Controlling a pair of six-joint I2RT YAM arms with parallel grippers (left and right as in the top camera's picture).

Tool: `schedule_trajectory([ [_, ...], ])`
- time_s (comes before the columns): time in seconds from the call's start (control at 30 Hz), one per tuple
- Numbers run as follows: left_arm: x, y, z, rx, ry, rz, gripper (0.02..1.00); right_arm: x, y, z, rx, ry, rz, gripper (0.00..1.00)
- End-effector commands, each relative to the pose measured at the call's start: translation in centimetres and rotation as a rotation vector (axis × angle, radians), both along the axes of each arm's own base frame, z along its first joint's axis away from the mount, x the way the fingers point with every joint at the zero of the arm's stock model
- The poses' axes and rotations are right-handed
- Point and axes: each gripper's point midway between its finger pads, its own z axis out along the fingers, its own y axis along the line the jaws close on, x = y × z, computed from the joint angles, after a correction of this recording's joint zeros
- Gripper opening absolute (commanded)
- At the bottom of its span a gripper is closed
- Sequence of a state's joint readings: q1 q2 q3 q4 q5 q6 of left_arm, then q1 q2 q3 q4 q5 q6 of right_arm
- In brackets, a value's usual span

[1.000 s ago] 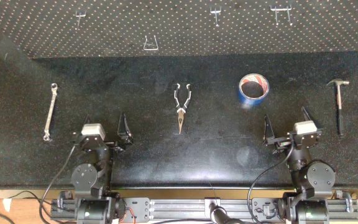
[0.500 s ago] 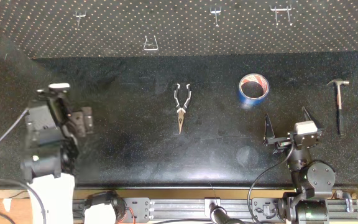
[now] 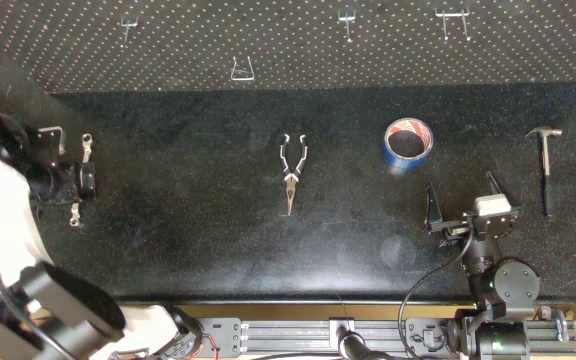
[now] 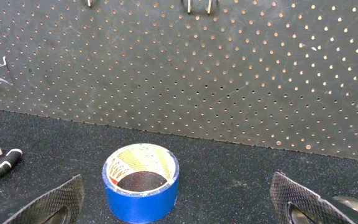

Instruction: Place Tools Onto Pegboard

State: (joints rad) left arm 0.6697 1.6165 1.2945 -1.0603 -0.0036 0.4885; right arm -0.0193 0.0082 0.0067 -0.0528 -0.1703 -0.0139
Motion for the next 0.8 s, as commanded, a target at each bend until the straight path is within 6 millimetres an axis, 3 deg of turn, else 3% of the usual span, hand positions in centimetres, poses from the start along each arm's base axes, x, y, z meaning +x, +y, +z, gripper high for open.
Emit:
schedule_trajectory([
  [0.03, 1.4, 1.0, -2.9, -0.049, 0.072, -0.143, 0.993, 0.0, 0.1, -0.1, -0.014, 0.000, 0.005, 0.976],
  [0.2, 0.9, 3.1, -5.6, -0.067, 0.096, -0.147, 0.993, 0.0, 0.1, -0.1, -0.014, 0.000, 0.005, 0.974],
  [0.4, 0.7, 3.2, -8.8, -0.111, 0.156, -0.199, 0.993, 0.0, 0.1, -0.1, -0.014, 0.000, 0.005, 0.976],
  [0.7, 0.9, 3.4, -10.5, -0.127, 0.170, -0.199, 1.000, 0.0, 0.1, -0.1, -0.014, 0.000, 0.005, 0.974],
  [0.73, 0.9, 3.4, -10.5, -0.126, 0.170, -0.199, 0.768, 0.0, 0.1, -0.1, -0.014, 0.000, 0.005, 0.974],
  [0.8, 0.8, 3.3, -10.5, -0.129, 0.172, -0.199, 0.411, 0.0, 0.1, -0.1, -0.014, 0.000, 0.005, 0.976],
])
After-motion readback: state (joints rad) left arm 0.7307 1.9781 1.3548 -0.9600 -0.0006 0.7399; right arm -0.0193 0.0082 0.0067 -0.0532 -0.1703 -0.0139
